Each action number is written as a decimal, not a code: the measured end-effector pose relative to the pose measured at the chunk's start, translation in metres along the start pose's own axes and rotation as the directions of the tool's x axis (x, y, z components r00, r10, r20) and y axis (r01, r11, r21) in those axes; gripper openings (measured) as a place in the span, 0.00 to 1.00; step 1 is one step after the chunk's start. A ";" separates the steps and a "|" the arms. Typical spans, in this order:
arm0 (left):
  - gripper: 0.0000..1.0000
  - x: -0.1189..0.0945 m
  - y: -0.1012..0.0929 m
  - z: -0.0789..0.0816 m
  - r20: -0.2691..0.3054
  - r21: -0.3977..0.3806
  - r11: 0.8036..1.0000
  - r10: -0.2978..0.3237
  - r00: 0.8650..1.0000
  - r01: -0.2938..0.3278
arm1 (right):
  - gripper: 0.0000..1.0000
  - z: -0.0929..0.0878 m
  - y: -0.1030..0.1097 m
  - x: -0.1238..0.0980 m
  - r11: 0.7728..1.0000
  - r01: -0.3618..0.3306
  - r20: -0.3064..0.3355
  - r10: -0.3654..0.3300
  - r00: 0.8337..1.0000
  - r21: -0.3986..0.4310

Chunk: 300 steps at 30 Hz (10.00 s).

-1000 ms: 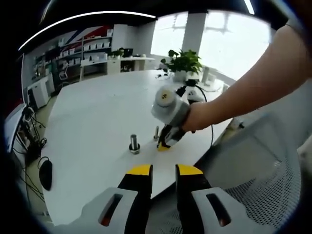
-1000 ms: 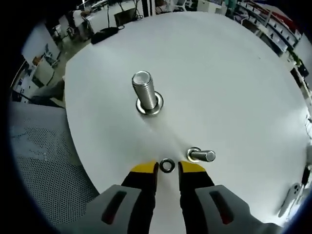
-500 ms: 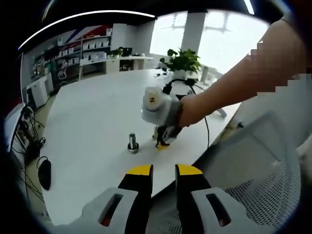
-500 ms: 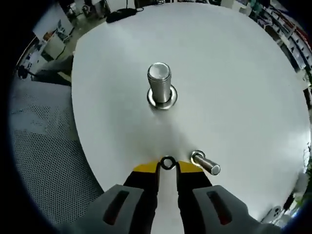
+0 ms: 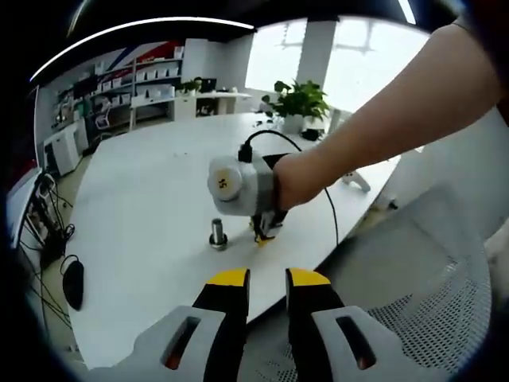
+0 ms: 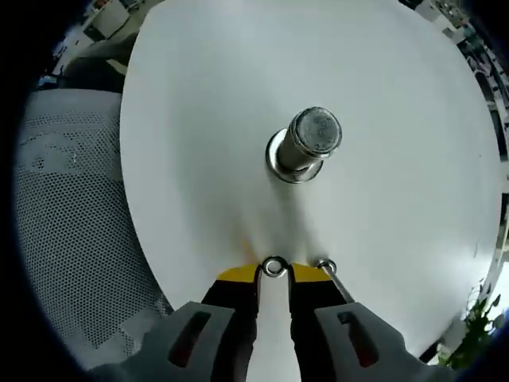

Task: Place the washer onto the threaded stud by aligning its center hole with the stud, sliding it down to the base, and recovering from edge contact or off-axis alignment until the washer reaches the visible bottom stop.

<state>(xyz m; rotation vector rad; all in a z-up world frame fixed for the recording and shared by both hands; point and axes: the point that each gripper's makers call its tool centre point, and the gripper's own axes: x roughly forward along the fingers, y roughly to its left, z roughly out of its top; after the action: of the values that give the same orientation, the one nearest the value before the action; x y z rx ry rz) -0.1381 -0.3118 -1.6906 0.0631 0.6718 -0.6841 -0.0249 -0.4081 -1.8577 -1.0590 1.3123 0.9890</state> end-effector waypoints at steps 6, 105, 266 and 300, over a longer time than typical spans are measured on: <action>0.15 0.000 0.000 0.000 0.000 0.000 1.000 0.000 1.000 0.000 | 0.16 -0.001 0.000 0.000 1.000 0.009 0.039 -0.008 0.999 -0.016; 0.16 0.002 -0.004 -0.012 -0.067 0.011 1.000 -0.011 0.998 0.012 | 0.25 -0.066 -0.017 -0.022 0.872 -0.081 0.413 -0.145 0.899 0.482; 0.15 0.002 -0.004 -0.016 -0.085 0.014 1.000 -0.013 0.996 0.015 | 0.26 -0.104 -0.010 -0.113 0.900 -0.046 0.580 -0.239 0.778 0.433; 0.17 -0.008 -0.008 0.015 0.098 0.039 0.999 -0.023 0.995 0.019 | 0.28 -0.170 0.040 -0.173 0.738 -0.079 0.634 -0.513 0.579 0.670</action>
<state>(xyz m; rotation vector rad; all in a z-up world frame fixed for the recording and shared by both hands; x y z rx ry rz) -0.1389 -0.3176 -1.6728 0.0575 0.5659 -0.7157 -0.1106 -0.5574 -1.6827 -0.1441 0.6056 0.5798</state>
